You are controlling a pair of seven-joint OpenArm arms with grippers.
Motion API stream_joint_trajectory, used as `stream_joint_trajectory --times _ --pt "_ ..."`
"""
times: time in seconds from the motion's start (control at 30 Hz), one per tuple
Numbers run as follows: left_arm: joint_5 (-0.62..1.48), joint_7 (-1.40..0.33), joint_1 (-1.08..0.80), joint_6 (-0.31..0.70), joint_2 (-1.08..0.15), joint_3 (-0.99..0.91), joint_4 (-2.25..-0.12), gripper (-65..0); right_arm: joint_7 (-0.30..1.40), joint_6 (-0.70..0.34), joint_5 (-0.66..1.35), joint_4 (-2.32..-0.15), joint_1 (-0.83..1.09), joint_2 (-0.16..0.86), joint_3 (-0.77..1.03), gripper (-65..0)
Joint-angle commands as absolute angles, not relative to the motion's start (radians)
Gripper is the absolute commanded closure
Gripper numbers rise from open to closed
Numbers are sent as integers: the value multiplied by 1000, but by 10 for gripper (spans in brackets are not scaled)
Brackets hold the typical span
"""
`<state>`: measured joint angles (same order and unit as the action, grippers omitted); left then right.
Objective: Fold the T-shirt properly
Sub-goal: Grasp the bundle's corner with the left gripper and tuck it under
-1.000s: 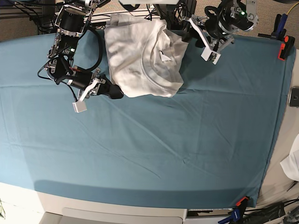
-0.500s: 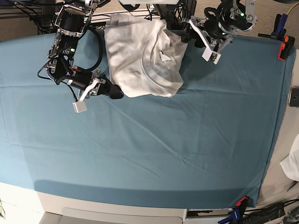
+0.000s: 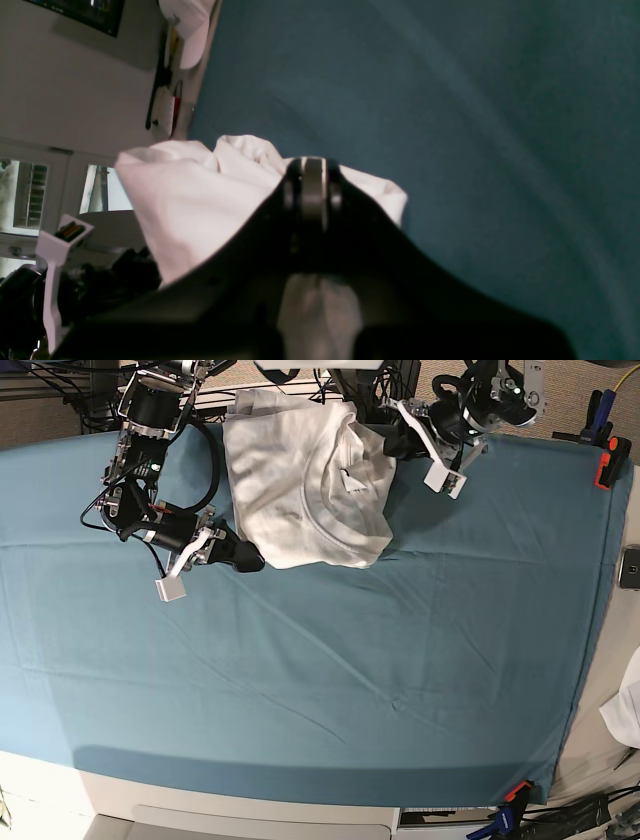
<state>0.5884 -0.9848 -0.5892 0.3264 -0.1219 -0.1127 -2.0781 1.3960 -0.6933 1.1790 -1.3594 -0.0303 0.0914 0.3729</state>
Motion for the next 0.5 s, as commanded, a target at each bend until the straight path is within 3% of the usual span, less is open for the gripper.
stream_joint_trajectory --times 0.0,0.47 --pt "607 -968 -593 334 -122 -113 -2093 0 1388 -698 1204 -1374 -45 100 374 0" --pt "527 -965 -537 314 -123 -115 -2095 0 1396 -698 1241 -1383 -44 149 375 0"
